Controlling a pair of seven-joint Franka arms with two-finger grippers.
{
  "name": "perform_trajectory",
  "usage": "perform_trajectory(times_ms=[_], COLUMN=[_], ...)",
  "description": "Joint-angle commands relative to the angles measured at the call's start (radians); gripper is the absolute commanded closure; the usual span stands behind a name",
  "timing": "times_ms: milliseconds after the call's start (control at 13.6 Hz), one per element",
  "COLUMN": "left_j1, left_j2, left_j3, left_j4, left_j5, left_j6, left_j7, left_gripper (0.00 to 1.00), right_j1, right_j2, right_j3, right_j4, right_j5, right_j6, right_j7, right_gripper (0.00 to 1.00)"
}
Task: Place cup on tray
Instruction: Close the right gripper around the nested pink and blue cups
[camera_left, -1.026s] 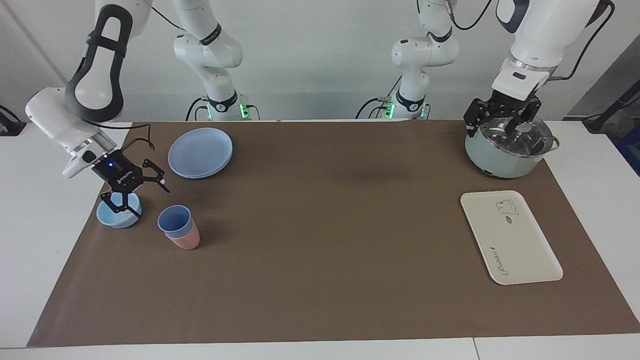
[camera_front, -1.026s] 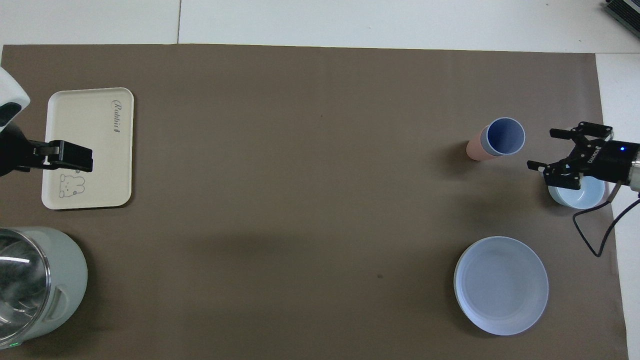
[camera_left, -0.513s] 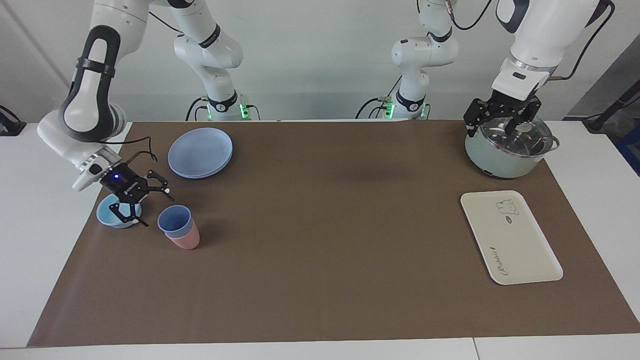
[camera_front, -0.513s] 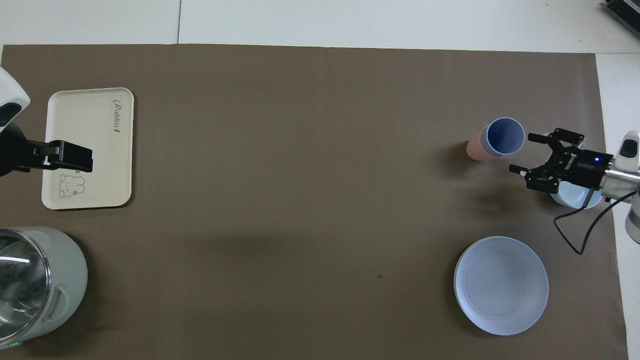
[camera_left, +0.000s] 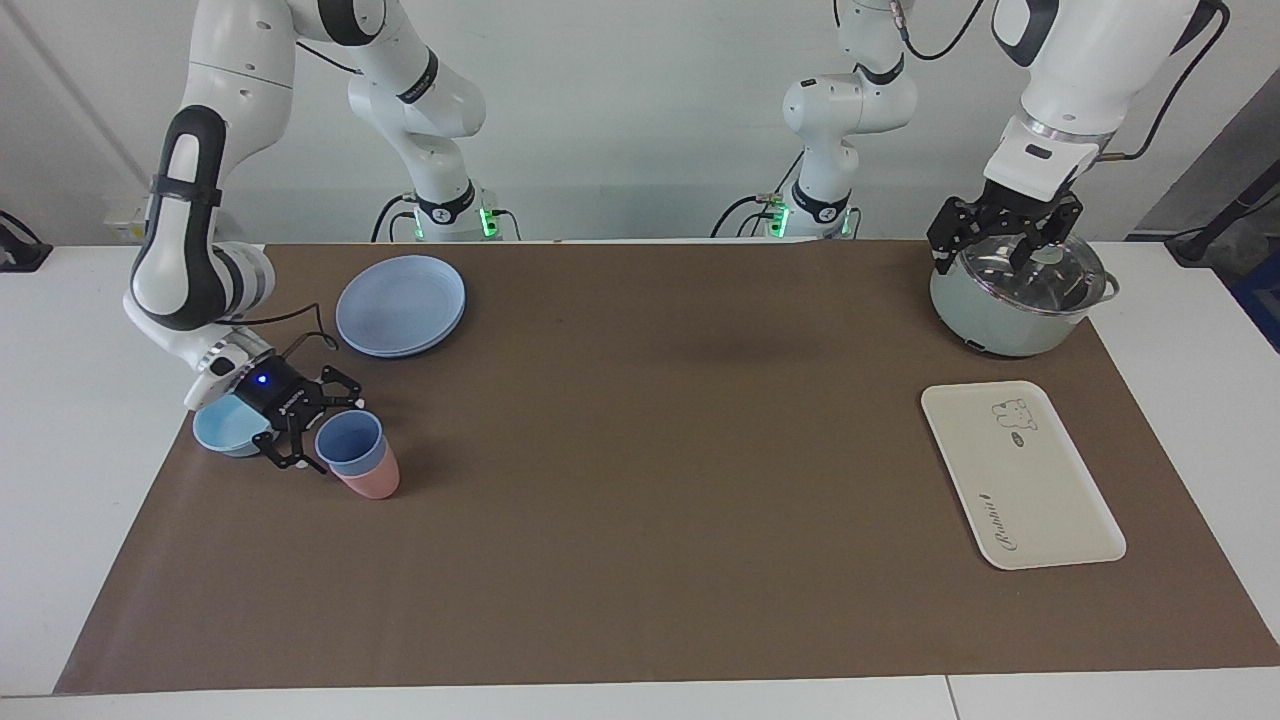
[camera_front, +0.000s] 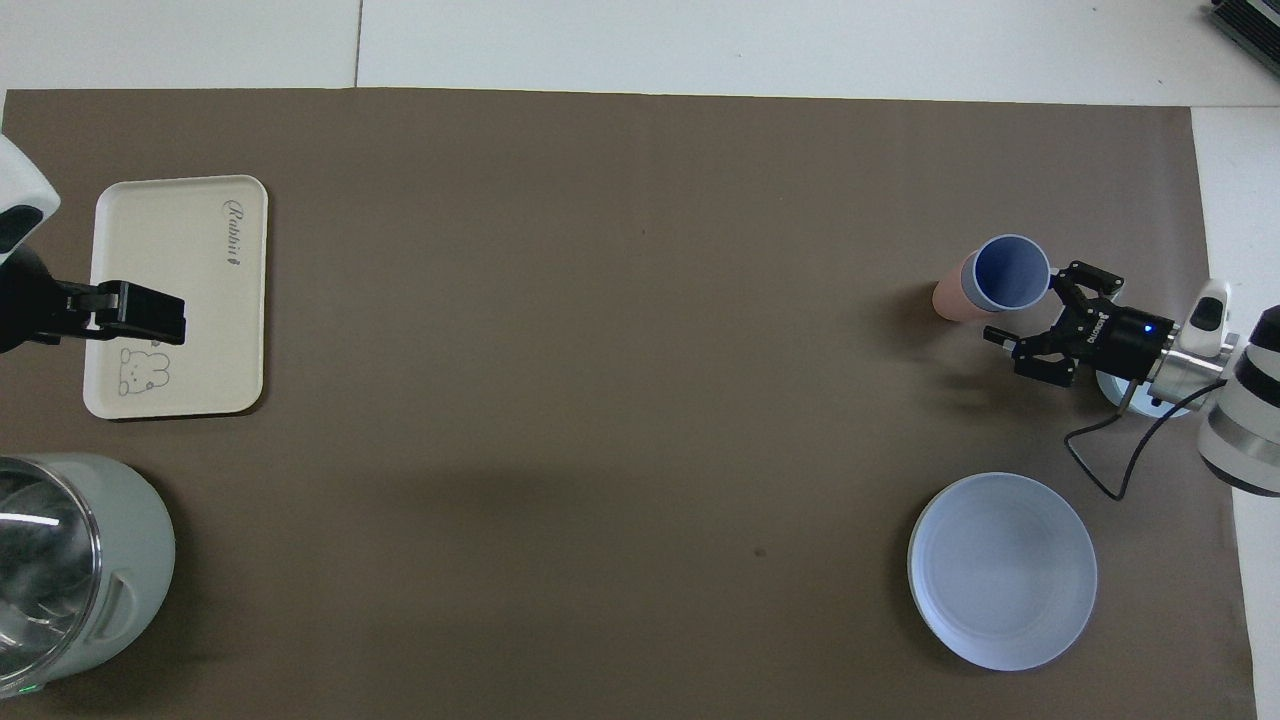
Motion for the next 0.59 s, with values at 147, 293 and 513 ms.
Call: perform_trajectory(times_ms=[147,293,513], left_j1=[0.008,0.008,0.008], left_j2=[-0.021,-0.021,-0.021], left_j3=[0.001,0.001,0.001], left_j4=[-0.017,-0.017,-0.017], left_j5=[-0.016,-0.016,-0.016], left_j6=[-0.008,-0.008,-0.008], left_j7=[0.008,0.008,0.008], left_gripper=[0.0,0.0,0.0], right_j1=[0.023,0.031,0.054], right_j2=[0.037,0.039,0.044], right_j3=[0.004,0.005,0.007], right_j4=[0.003,0.004,0.007], right_j5=[0.126,0.155,0.172], right_j6=[0.0,0.018,0.024], right_j7=[-0.073,-0.073,-0.073], right_gripper=[0.0,0.0,0.99])
